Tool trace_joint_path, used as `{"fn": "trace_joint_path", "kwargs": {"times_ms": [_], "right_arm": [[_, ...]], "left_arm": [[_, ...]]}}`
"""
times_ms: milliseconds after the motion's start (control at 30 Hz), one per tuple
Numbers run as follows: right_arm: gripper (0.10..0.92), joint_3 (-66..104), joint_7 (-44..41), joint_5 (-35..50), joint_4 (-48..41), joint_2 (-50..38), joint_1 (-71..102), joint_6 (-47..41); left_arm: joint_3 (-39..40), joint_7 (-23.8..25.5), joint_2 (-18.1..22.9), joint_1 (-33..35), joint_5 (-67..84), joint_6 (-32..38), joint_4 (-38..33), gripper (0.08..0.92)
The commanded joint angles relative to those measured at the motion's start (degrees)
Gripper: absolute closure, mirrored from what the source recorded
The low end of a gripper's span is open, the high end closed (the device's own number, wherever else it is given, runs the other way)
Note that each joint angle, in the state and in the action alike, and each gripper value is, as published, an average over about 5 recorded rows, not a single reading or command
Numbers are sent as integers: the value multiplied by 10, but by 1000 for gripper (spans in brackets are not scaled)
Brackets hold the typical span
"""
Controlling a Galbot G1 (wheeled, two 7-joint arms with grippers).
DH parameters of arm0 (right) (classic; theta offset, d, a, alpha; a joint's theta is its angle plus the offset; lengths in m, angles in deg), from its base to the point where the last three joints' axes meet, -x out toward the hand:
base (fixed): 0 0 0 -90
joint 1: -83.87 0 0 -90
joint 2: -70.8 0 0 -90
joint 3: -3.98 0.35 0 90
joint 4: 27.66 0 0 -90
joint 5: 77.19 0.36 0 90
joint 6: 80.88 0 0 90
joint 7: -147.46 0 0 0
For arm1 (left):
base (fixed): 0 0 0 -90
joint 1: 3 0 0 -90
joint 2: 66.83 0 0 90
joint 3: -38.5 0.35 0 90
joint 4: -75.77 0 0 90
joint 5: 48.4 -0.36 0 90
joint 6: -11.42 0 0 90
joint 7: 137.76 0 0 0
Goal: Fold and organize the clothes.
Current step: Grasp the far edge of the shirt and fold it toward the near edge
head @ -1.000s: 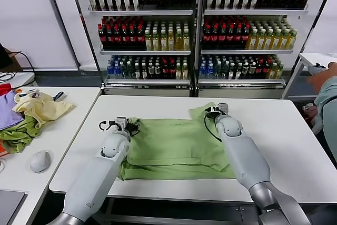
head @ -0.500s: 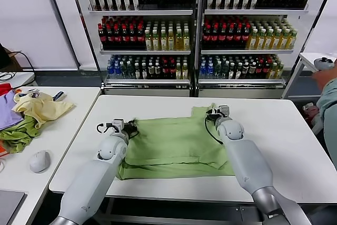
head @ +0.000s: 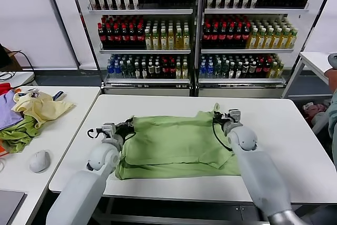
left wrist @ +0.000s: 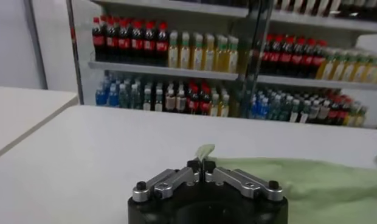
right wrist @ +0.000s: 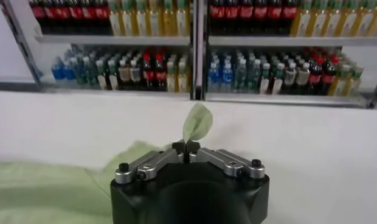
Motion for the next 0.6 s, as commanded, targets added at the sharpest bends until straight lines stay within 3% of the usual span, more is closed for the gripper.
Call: {"fn": "trace_joint_path", "kwargs": {"times_ms": [33,300,600], "right_arm": [[909,55,0,17,184,-39,123,-6],[909,110,-1,16,249,-52,230,-15],[909,122,5,2,254,-41,276,-25]], "left_arm": [[-35,12,-40,123,18,3,-143,910],[-44,17,-52,176,10,-12,-177,910],[-43,27,-52,195,-47,-37,-170,910]]}}
